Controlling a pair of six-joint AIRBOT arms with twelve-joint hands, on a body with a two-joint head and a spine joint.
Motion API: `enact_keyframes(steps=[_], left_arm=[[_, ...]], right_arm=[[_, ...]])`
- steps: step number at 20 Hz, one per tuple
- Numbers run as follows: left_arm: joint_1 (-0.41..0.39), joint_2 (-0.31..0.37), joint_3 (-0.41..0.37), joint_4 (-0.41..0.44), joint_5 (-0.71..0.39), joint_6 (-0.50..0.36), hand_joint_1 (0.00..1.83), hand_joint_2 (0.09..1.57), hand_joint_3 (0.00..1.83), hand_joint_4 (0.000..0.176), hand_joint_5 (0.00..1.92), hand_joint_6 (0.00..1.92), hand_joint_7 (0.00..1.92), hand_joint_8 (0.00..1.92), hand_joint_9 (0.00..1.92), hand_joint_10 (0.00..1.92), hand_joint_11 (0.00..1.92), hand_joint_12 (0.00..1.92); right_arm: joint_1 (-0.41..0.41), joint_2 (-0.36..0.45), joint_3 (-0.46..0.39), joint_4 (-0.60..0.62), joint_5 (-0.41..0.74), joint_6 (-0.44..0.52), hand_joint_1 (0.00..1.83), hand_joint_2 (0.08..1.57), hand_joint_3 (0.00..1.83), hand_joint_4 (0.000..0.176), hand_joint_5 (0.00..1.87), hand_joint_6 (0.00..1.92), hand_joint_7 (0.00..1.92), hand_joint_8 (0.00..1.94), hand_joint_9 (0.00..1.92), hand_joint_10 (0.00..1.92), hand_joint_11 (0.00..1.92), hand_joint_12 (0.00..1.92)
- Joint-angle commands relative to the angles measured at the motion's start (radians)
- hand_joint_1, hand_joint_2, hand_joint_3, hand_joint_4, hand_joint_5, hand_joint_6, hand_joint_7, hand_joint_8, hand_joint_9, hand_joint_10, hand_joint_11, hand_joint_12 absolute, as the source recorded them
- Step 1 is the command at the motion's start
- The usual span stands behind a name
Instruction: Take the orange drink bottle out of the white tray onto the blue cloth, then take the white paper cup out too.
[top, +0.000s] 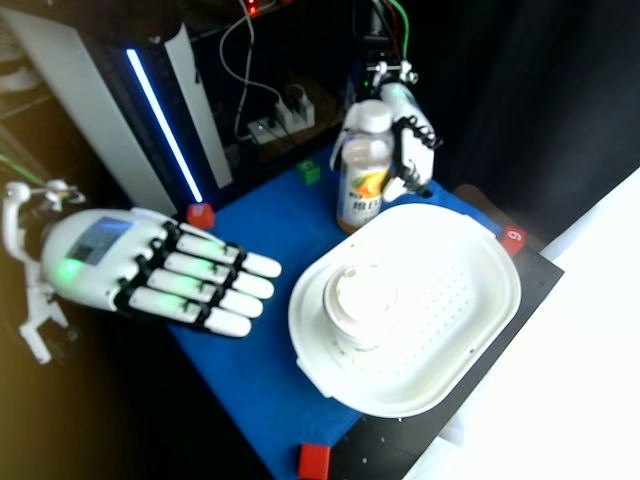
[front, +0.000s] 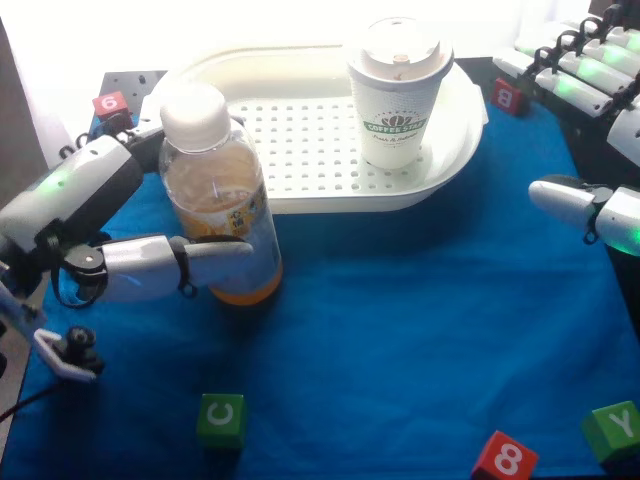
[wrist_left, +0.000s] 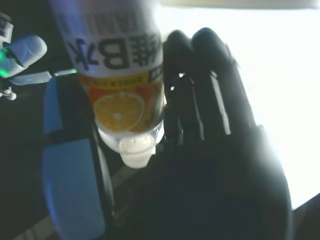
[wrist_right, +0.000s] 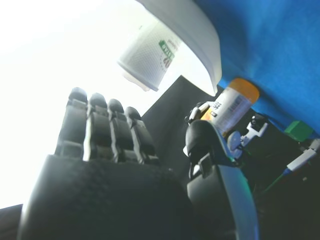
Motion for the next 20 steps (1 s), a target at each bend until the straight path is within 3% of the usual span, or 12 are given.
enact_keyframes(steps=[1,2,3,5,6,7,9,11,14,16,19,20], left_arm=[[0.008,0.008,-0.01,0.001,-0.134,-0.007,0.58,1.07,0.0,0.075,0.08,0.05,0.03,0.01,0.01,0.05,0.0,0.38],[0.019,0.016,-0.019,-0.002,-0.151,-0.006,0.65,1.03,0.0,0.128,0.04,0.02,0.0,0.0,0.0,0.01,0.0,0.08],[0.034,0.028,-0.032,-0.009,-0.174,0.0,0.65,1.01,0.0,0.157,0.01,0.0,0.0,0.0,0.0,0.0,0.0,0.01],[0.071,0.066,-0.07,-0.023,-0.241,0.018,0.6,0.96,0.0,0.175,0.0,0.0,0.0,0.0,0.0,0.0,0.0,0.0],[0.085,0.079,-0.08,-0.026,-0.27,0.019,0.61,0.89,0.0,0.176,0.0,0.0,0.0,0.0,0.0,0.0,0.0,0.0],[0.093,0.086,-0.086,-0.028,-0.286,0.019,0.64,0.87,0.0,0.159,0.0,0.0,0.0,0.0,0.0,0.0,0.0,0.0],[0.122,0.108,-0.106,-0.035,-0.34,0.019,0.7,0.84,0.0,0.175,0.0,0.0,0.0,0.0,0.0,0.0,0.0,0.0],[0.173,0.132,-0.132,-0.069,-0.421,0.024,0.7,0.86,0.0,0.165,0.0,0.0,0.0,0.0,0.0,0.0,0.0,0.0],[0.252,0.177,-0.164,-0.141,-0.49,0.05,0.71,0.98,0.03,0.109,0.0,0.0,0.0,0.0,0.0,0.0,0.0,0.0],[0.267,0.188,-0.167,-0.157,-0.492,0.059,0.74,1.0,0.03,0.095,0.01,0.0,0.0,0.0,0.0,0.0,0.0,0.0],[0.272,0.186,-0.167,-0.17,-0.509,0.061,0.76,1.01,0.03,0.089,0.02,0.0,0.0,0.0,0.0,0.0,0.0,0.0],[0.272,0.183,-0.166,-0.174,-0.51,0.063,0.72,1.02,0.02,0.109,0.0,0.0,0.0,0.0,0.0,0.0,0.0,0.0]], right_arm=[[0.006,-0.001,0.006,-0.004,0.126,0.0,0.27,1.39,0.0,0.0,0.0,0.0,0.0,0.0,0.0,0.0,0.0,0.0],[0.006,-0.001,0.006,-0.004,0.126,0.0,0.29,1.38,0.0,0.0,0.0,0.0,0.0,0.0,0.0,0.0,0.0,0.0],[0.006,-0.001,0.007,-0.004,0.126,0.0,0.26,1.38,0.0,0.0,0.0,0.0,0.0,0.0,0.0,0.0,0.0,0.0],[0.006,-0.001,0.008,-0.004,0.126,0.0,0.23,1.39,0.0,0.0,0.0,0.0,0.0,0.0,0.0,0.0,0.0,0.0],[0.006,-0.001,0.008,-0.004,0.126,0.0,0.21,1.41,0.01,0.0,0.0,0.0,0.0,0.0,0.0,0.0,0.0,0.0],[0.006,-0.001,0.008,-0.004,0.126,0.0,0.24,1.41,0.01,0.0,0.0,0.0,0.0,0.0,0.0,0.0,0.0,0.0],[0.007,-0.001,0.008,-0.004,0.126,0.0,0.28,1.4,0.0,0.0,0.0,0.0,0.0,0.0,0.0,0.0,0.0,0.0],[0.015,-0.001,0.015,-0.004,0.126,0.0,0.27,1.39,0.0,0.0,0.0,0.0,0.0,0.0,0.0,0.0,0.0,0.0],[0.078,-0.043,0.06,-0.005,0.116,0.006,0.34,1.39,0.0,0.0,0.0,0.0,0.0,0.0,0.0,0.0,0.0,0.0],[0.162,-0.094,0.108,-0.024,0.062,0.006,0.32,1.37,0.0,0.017,0.0,0.0,0.0,0.0,0.0,0.0,0.0,0.0],[0.24,-0.179,0.175,-0.042,0.005,0.006,0.46,1.33,0.0,0.1,0.0,0.0,0.0,0.0,0.0,0.0,0.0,0.0],[0.252,-0.199,0.191,-0.042,-0.001,0.006,0.41,1.32,0.0,0.092,0.0,0.0,0.0,0.0,0.0,0.0,0.0,0.0]])
